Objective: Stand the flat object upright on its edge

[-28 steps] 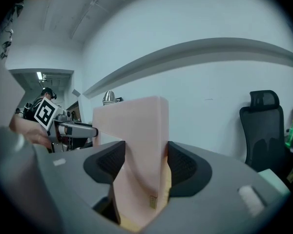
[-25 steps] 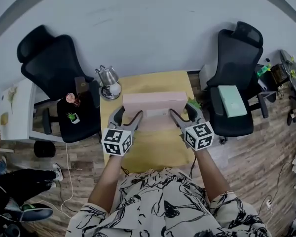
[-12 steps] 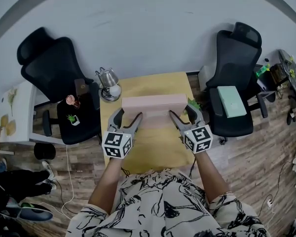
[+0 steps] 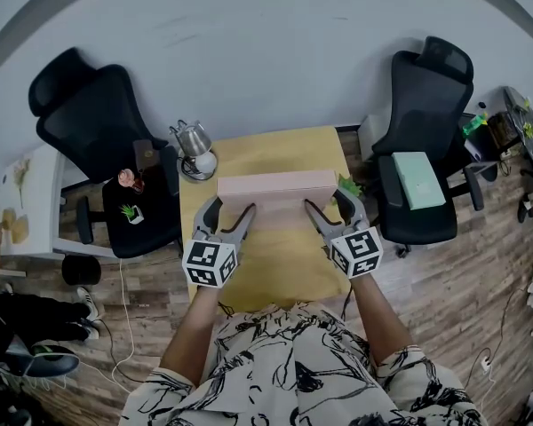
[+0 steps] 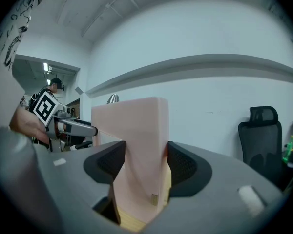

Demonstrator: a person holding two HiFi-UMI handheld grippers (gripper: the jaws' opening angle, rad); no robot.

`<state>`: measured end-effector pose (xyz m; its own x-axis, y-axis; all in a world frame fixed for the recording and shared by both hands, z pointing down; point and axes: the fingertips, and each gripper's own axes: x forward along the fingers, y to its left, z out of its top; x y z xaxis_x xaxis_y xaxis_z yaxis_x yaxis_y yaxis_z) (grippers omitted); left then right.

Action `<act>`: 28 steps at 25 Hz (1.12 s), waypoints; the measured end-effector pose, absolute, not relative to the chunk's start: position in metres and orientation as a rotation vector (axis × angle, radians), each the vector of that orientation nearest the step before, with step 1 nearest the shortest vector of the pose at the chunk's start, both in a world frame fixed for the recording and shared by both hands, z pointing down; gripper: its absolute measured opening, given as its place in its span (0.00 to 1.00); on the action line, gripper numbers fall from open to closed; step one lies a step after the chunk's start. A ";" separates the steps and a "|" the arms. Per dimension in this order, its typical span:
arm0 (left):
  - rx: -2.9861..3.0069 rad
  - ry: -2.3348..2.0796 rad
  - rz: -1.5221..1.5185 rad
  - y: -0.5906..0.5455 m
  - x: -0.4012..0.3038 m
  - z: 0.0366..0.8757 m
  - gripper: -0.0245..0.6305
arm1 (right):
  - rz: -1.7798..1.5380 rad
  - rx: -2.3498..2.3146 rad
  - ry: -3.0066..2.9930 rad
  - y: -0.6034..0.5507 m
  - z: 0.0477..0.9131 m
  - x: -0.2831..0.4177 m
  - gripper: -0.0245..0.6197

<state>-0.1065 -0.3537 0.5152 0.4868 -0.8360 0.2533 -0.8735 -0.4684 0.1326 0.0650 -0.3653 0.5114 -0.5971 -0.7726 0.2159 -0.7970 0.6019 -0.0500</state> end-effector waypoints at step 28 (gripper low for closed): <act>2.562 -1.445 0.200 -0.344 -0.101 0.521 0.52 | 0.230 1.259 -2.748 -0.359 0.520 0.069 0.47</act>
<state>-0.1011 -0.3441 0.5213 0.5148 -0.8311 0.2106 -0.8570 -0.5053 0.1009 0.0693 -0.3586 0.5203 -0.6502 -0.7422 0.1628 -0.7589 0.6448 -0.0913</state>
